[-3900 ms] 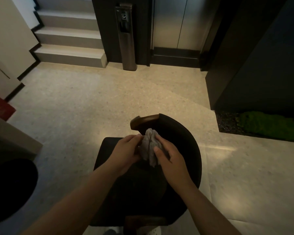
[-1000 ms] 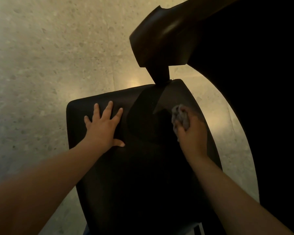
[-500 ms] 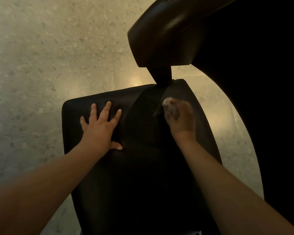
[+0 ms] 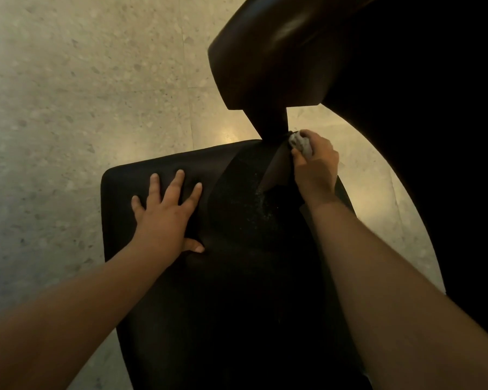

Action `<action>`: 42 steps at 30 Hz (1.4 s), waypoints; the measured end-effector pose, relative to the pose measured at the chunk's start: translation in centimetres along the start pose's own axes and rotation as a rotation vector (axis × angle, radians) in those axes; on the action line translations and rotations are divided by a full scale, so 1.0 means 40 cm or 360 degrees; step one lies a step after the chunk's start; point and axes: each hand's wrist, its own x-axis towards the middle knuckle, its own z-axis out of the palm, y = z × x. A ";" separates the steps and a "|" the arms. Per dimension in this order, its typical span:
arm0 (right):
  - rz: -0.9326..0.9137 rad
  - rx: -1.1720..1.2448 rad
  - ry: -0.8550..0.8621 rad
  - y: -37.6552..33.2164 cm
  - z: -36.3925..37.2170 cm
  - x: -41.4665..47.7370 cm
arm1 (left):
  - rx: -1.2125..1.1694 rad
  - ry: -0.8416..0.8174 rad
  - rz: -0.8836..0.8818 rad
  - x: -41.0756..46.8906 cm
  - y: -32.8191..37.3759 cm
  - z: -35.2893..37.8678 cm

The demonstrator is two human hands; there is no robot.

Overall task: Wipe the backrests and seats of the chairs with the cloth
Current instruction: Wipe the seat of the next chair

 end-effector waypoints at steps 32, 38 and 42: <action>-0.0169 0.0301 0.0075 -0.026 -0.003 -0.032 | -0.0003 -0.0032 -0.0003 -0.007 0.004 -0.007; -0.0036 0.0291 0.0094 -0.014 0.044 -0.023 | -0.0013 -0.0010 0.0002 -0.003 0.001 0.001; -0.0280 0.0268 -0.0220 -0.017 0.025 -0.108 | -0.0006 -0.0001 0.0020 -0.005 -0.001 0.001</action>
